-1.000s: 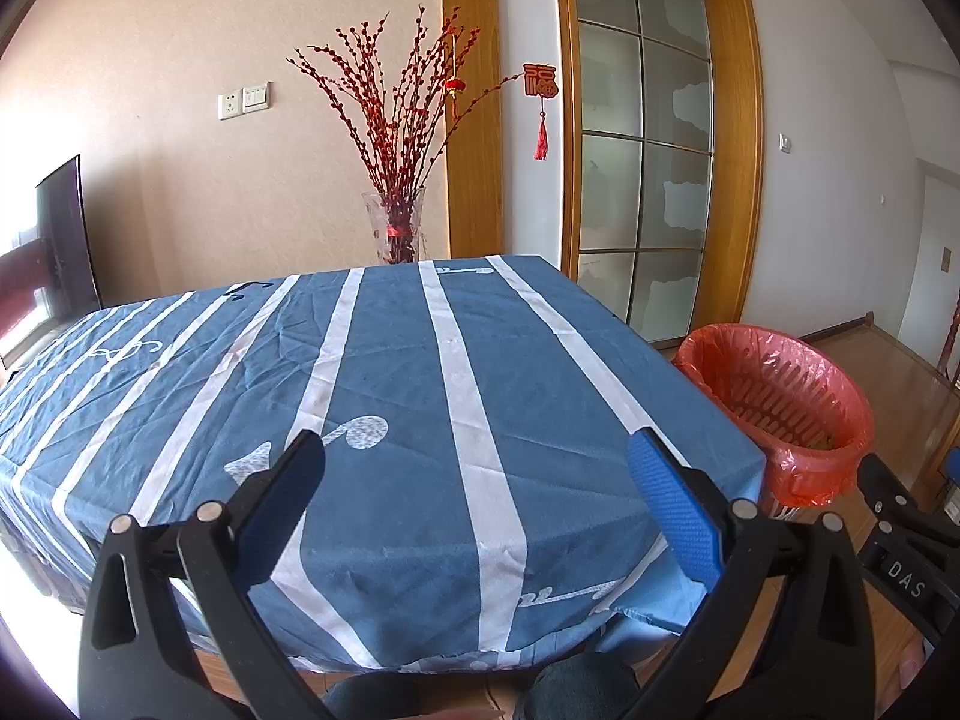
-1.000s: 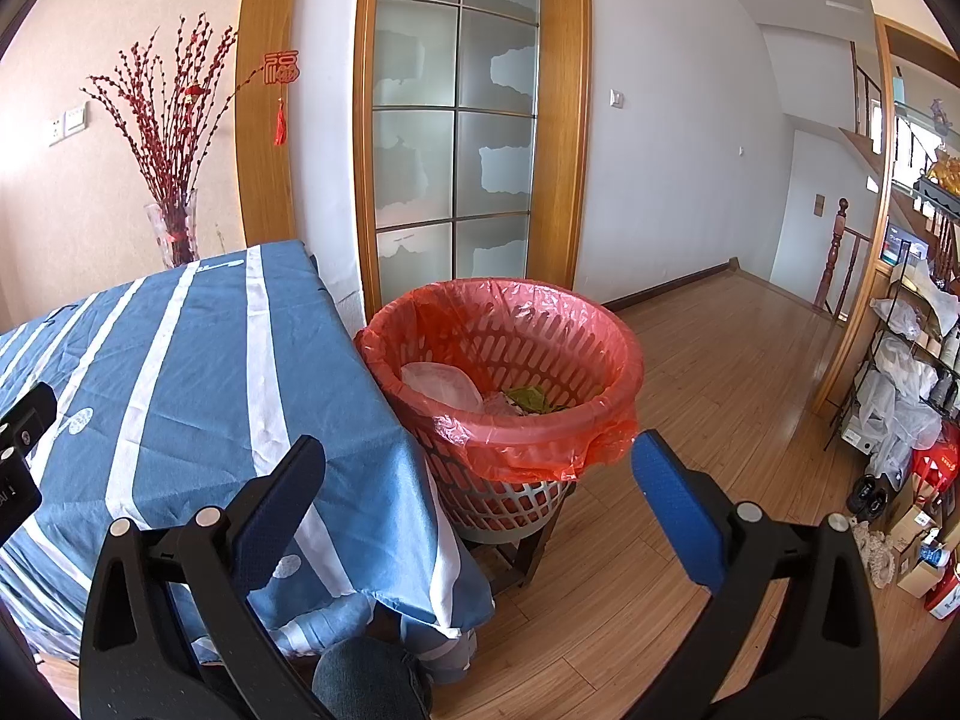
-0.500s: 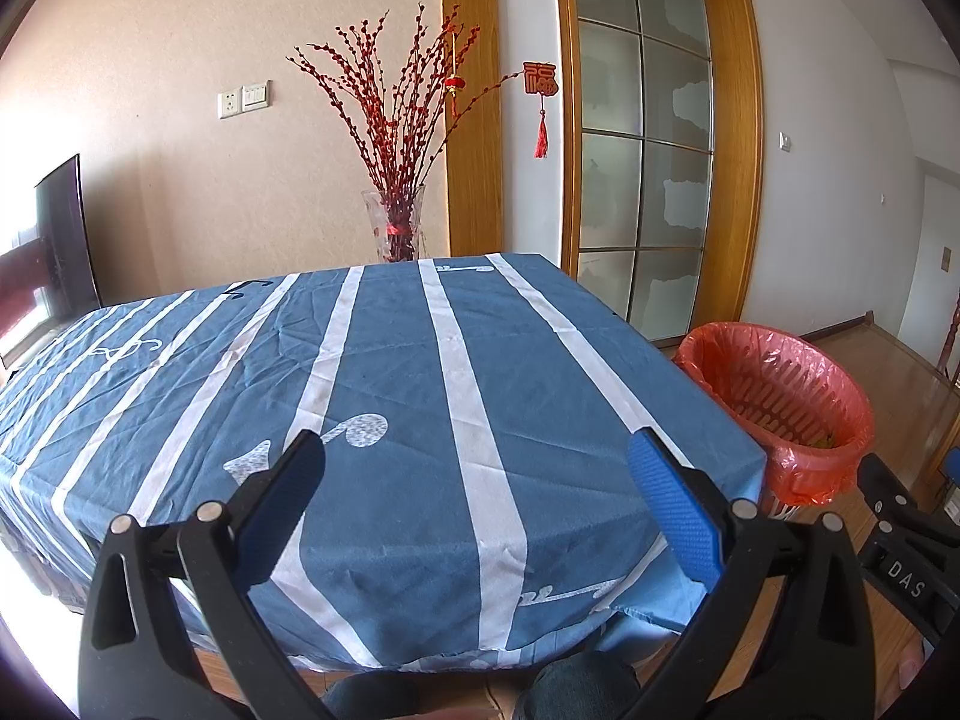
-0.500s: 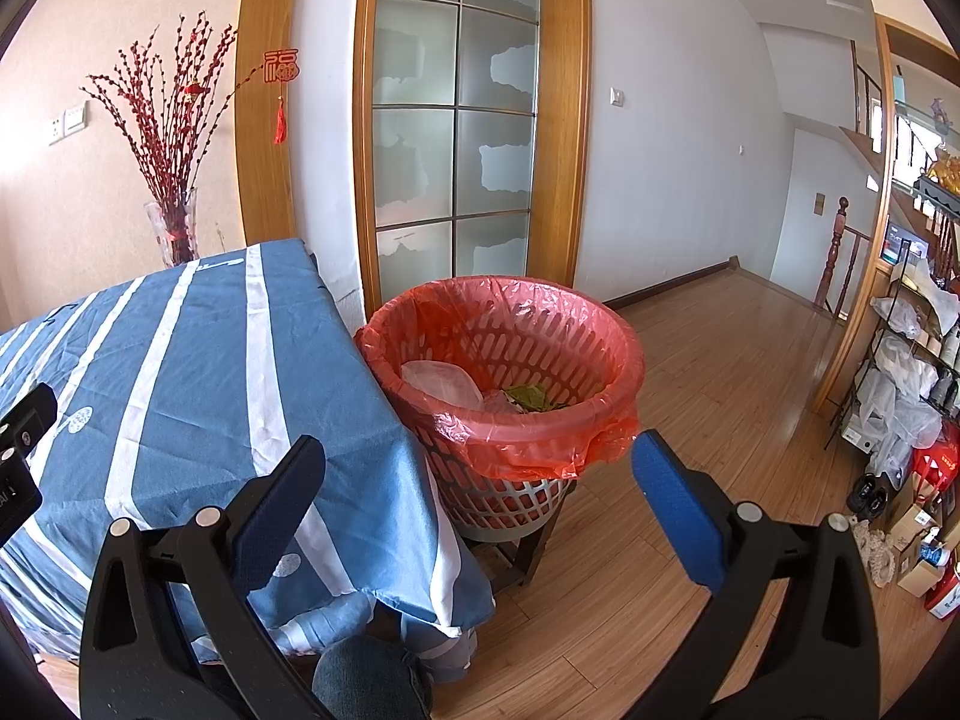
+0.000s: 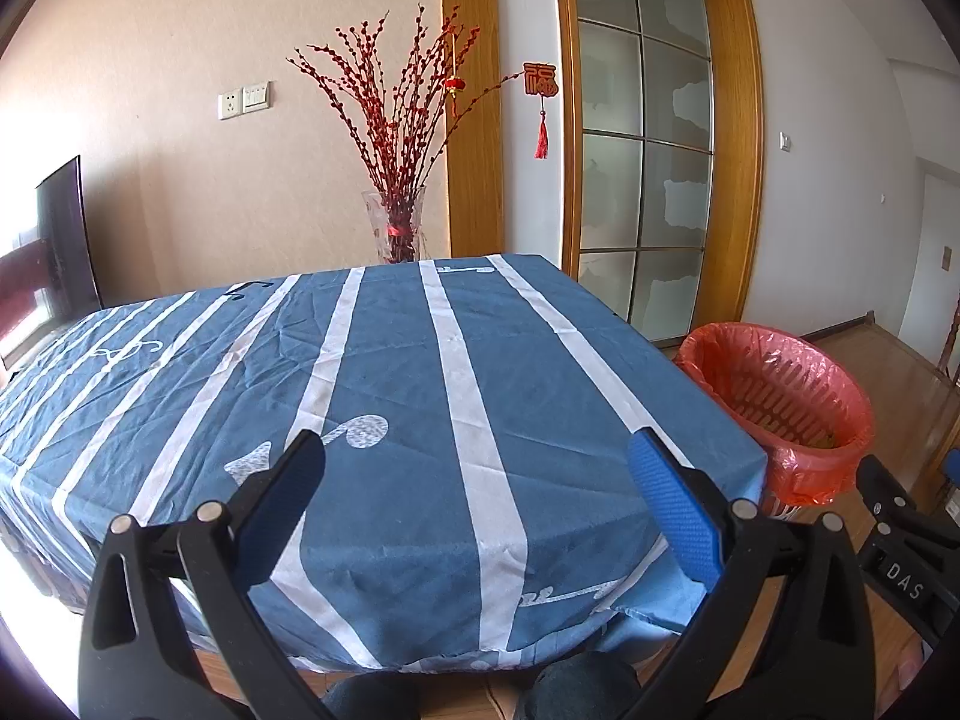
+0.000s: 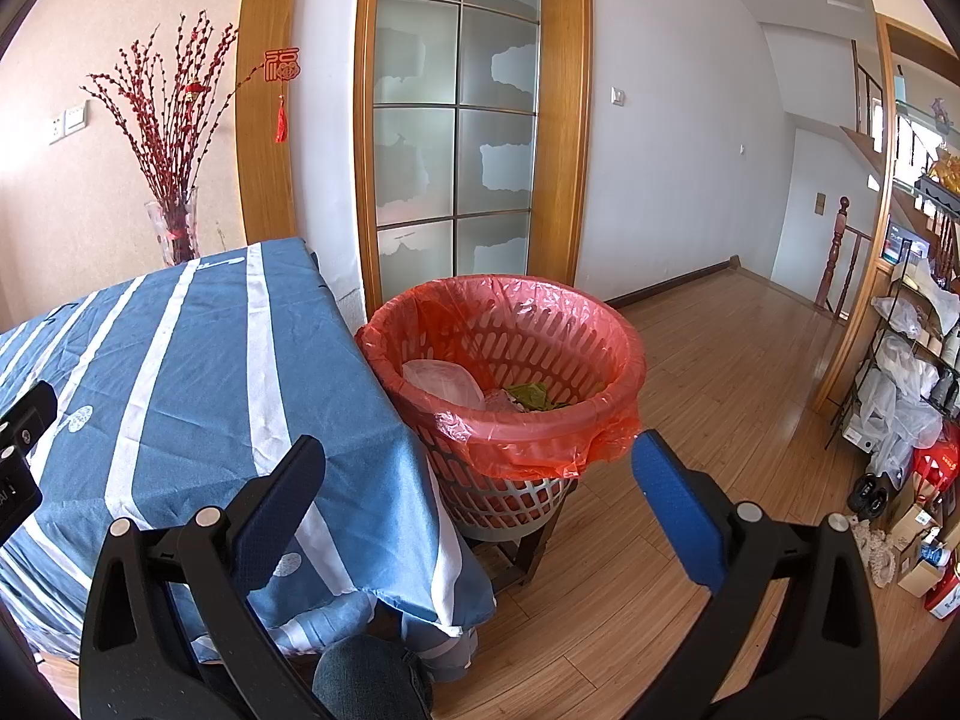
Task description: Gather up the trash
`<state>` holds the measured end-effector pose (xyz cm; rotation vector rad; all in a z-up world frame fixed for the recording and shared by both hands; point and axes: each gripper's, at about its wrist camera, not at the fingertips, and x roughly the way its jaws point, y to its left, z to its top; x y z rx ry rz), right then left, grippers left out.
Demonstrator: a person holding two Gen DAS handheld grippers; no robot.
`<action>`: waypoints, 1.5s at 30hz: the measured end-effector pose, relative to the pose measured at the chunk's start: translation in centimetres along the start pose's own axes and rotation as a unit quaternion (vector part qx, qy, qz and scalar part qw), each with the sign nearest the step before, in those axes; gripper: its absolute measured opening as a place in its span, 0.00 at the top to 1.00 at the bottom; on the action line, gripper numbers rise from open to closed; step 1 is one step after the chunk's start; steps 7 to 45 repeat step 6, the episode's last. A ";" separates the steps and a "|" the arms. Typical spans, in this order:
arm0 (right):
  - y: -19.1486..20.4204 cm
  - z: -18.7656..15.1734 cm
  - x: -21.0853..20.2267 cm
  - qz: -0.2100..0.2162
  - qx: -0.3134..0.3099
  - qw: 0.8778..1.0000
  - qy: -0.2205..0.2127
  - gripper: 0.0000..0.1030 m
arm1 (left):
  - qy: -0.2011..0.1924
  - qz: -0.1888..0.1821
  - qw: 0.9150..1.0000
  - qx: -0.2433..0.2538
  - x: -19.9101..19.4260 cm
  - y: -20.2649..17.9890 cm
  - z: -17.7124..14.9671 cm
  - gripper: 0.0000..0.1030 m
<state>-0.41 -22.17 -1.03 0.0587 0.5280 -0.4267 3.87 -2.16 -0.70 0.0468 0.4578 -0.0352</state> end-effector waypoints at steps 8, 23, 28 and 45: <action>0.0 -0.1 0.0 0.000 0.000 1.000 0.000 0.02 | 0.001 -0.001 1.000 -0.002 0.0 0.1 0.0 0.04; 0.0 -0.1 0.0 0.000 0.000 1.000 0.000 0.02 | 0.001 -0.001 1.000 -0.002 0.0 0.1 0.0 0.04; 0.0 -0.1 0.0 0.000 0.000 1.000 0.000 0.02 | 0.001 -0.001 1.000 -0.002 0.0 0.1 0.0 0.04; 0.0 -0.1 0.0 0.000 0.000 1.000 0.000 0.02 | 0.001 -0.001 1.000 -0.002 0.0 0.1 0.0 0.04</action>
